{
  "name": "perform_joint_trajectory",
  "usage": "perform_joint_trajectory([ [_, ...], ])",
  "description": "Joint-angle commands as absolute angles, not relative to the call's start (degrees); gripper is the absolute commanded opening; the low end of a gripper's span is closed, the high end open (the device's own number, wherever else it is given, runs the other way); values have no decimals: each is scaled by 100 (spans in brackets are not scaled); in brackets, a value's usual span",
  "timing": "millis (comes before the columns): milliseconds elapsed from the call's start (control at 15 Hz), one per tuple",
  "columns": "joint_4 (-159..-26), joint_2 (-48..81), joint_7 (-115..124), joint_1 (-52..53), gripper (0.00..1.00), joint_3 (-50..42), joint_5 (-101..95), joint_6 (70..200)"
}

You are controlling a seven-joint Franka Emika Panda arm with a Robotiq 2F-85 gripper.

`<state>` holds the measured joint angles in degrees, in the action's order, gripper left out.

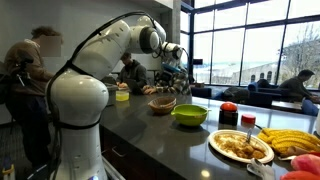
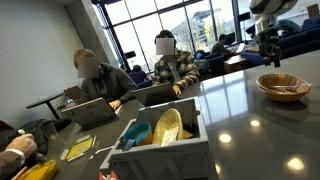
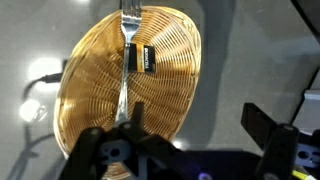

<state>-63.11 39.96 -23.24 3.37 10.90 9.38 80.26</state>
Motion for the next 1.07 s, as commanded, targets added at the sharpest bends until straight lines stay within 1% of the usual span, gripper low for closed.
perform_joint_trajectory([
  [0, -7124, 3511, -2185, 120, 100, 1107, 1287, 8226],
  [467, -7537, 3616, -2067, 111, 100, 1043, 1697, 8255],
  [1000, -7433, 3767, -1814, 724, 100, 819, 253, 8511],
])
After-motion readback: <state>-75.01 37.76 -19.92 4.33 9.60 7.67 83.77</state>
